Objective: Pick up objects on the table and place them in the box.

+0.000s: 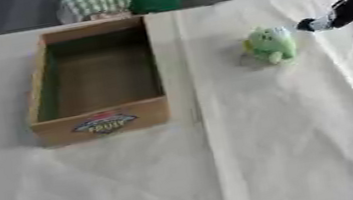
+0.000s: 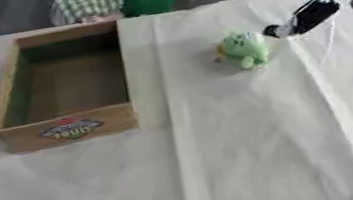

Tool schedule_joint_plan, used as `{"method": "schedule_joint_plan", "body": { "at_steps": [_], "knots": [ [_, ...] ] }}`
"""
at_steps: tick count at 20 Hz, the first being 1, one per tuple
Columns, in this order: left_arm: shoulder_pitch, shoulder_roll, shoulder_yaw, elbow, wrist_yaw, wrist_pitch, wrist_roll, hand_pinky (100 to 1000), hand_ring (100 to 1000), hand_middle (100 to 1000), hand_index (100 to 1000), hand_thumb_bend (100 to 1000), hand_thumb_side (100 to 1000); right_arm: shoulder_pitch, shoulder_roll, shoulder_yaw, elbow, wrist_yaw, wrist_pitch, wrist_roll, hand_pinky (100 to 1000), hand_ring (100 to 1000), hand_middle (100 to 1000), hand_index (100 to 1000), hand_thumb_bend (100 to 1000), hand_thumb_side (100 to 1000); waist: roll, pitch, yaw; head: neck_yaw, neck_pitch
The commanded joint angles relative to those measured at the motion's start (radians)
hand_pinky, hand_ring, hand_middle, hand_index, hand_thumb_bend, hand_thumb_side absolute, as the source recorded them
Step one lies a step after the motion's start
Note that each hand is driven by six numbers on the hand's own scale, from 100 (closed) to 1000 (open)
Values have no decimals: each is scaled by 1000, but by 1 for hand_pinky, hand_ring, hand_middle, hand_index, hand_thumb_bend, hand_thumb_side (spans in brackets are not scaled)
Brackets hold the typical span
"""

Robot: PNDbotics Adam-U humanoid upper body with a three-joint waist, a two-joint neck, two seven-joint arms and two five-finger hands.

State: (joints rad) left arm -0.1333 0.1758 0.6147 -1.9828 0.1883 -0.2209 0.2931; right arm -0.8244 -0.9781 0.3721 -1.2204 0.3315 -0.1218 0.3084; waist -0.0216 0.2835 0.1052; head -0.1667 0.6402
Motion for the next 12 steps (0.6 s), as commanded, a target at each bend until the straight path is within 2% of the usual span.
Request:
{"method": "schedule_joint_plan", "body": {
  "at_steps": [1,9,12],
  "knots": [
    [-2,19,2,-17,0,1,-5,786,507,512,705,119,633,-41,9,5,44,-20,18,51,888,930,869,1000,451,256,0,-14,2,-5,-9],
    [-1,12,6,-17,0,1,-9,787,507,512,704,119,630,-87,73,-7,138,-5,47,183,881,925,846,1000,523,256,2,-7,0,-7,-8],
    [-2,9,7,-17,0,2,-10,787,507,512,703,117,628,-95,87,-22,160,14,51,232,877,891,826,1000,542,275,2,-3,-1,-7,-8]
  ]
}}
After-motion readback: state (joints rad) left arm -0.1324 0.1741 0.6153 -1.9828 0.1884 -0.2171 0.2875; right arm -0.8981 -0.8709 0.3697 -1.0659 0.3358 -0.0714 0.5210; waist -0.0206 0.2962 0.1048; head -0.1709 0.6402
